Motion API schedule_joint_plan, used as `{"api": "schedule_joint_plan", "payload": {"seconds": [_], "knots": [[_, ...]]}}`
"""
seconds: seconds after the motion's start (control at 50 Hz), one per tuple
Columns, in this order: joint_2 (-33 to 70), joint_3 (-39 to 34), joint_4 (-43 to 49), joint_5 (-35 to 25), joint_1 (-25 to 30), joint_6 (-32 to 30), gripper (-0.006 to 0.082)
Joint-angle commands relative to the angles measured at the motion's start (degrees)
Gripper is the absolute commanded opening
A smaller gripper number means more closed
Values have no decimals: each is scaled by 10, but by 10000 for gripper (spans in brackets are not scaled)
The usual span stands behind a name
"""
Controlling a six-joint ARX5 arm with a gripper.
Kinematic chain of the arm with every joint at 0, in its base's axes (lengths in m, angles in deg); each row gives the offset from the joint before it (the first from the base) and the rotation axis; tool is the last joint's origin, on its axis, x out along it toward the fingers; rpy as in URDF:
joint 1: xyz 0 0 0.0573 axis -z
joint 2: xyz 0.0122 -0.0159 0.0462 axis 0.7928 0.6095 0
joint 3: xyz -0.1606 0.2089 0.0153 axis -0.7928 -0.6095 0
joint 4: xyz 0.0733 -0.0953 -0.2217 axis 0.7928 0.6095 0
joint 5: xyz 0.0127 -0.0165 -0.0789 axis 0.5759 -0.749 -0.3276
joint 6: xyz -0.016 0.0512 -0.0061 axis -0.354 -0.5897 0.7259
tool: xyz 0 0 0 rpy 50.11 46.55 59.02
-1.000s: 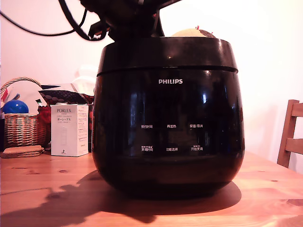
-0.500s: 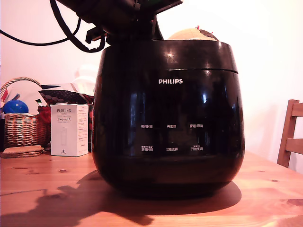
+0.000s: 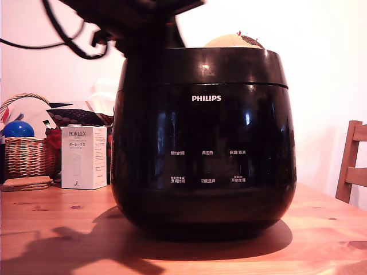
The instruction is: Close the rice cooker by pressing the lid down with medium force
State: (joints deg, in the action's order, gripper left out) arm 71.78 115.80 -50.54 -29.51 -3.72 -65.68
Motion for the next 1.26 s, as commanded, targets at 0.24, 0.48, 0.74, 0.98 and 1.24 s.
{"api": "schedule_joint_plan", "payload": {"seconds": [0.24, 0.48, 0.74, 0.98, 1.24], "knots": [[-83, -24, 26, 26, -71, -43, -19], [-156, -24, 43, 43, -130, -51, -19], [-211, -24, 84, 52, -191, -77, -19], [-236, -24, 113, 52, -238, -77, -19], [-238, -24, 122, 52, -248, -76, -19]]}}
